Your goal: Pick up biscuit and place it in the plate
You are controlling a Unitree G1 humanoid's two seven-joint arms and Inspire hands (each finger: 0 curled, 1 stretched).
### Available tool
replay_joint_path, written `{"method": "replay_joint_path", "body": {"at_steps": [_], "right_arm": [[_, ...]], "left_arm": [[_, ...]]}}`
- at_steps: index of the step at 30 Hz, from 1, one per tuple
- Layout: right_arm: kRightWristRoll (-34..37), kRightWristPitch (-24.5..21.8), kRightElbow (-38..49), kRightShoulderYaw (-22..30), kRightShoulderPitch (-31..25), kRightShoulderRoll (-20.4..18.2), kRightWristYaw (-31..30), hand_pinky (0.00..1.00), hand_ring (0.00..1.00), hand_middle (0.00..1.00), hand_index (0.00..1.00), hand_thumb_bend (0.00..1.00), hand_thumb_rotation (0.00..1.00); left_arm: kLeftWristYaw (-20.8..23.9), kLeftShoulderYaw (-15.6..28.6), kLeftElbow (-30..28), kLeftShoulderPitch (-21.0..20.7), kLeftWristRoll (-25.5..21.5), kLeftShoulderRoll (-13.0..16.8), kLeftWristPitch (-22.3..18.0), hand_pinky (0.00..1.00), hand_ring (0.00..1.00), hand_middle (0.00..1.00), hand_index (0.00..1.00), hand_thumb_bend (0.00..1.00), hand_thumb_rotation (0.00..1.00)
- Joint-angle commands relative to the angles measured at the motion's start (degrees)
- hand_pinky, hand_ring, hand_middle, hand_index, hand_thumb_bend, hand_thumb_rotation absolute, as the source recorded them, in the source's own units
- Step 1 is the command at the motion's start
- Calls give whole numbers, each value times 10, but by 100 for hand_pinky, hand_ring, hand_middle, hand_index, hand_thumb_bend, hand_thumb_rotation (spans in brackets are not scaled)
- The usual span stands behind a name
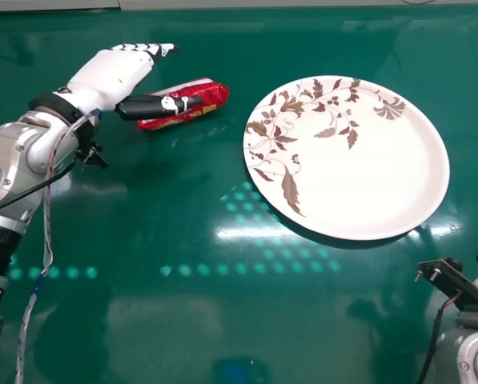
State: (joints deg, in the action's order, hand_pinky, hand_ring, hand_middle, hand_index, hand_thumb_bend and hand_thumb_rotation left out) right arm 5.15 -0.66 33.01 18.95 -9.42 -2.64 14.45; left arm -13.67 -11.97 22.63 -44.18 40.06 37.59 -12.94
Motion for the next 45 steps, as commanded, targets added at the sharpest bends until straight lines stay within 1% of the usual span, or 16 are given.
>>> {"method": "replay_joint_path", "body": {"at_steps": [1,2,4,13,16,19,25,30,35,38,39,40,41,42,43,45], "right_arm": [[2,-2,6,5,-3,-2,0,73,78,78,67,53,18],[3,-1,5,5,-2,-2,-1,72,78,77,67,53,17],[4,0,4,4,-2,-2,-2,73,77,77,67,53,17],[-2,-16,14,1,-1,-4,4,73,78,78,67,53,19],[-3,-20,16,0,1,-7,8,73,77,77,65,53,18],[-3,-18,17,-1,-1,-7,7,73,77,77,66,52,17],[-5,-21,21,0,-5,-7,8,72,78,78,66,53,20],[3,-16,22,2,-7,-8,5,74,79,78,64,52,16],[1,-15,23,3,-9,-6,3,71,77,77,68,51,14],[5,-13,24,4,-8,-7,3,70,76,76,66,52,12],[4,-13,24,3,-8,-8,4,71,77,76,66,52,13],[3,-14,25,3,-9,-7,4,71,77,76,65,52,13],[3,-11,25,3,-10,-7,3,71,76,76,65,52,13],[3,-9,24,3,-10,-6,2,71,76,76,66,52,12],[0,-8,24,3,-11,-6,2,70,76,76,65,52,12],[1,-8,25,2,-11,-9,5,70,76,75,64,53,12]], "left_arm": [[-25,-24,-4,-16,23,17,5,99,100,100,100,100,41],[-38,-36,-3,-24,36,22,4,97,100,100,100,100,45],[-54,-48,0,-34,47,26,3,93,98,99,99,100,46],[-99,-77,42,-67,54,15,21,91,95,98,98,100,42],[-99,-91,56,-79,68,12,30,91,95,98,97,100,41],[-89,-101,75,-89,79,13,24,90,95,98,97,100,41],[-99,-117,98,-110,98,9,36,91,97,99,97,100,42],[-107,-131,105,-129,113,5,54,92,98,99,98,100,43],[-97,-153,120,-148,146,-4,62,87,92,94,94,97,32],[-96,-168,140,-164,159,-14,60,85,89,91,91,85,19],[-89,-174,151,-171,163,-18,55,83,88,89,88,80,13],[-79,-181,167,-179,168,-22,48,77,82,82,82,73,5],[-66,-187,180,-185,171,-25,38,60,63,67,77,62,3],[-50,-191,191,-190,172,-28,27,50,53,59,73,56,1],[-33,-195,203,-194,171,-30,13,43,48,55,69,53,1],[14,-203,226,-201,173,-29,-21,35,40,47,58,50,0]]}}
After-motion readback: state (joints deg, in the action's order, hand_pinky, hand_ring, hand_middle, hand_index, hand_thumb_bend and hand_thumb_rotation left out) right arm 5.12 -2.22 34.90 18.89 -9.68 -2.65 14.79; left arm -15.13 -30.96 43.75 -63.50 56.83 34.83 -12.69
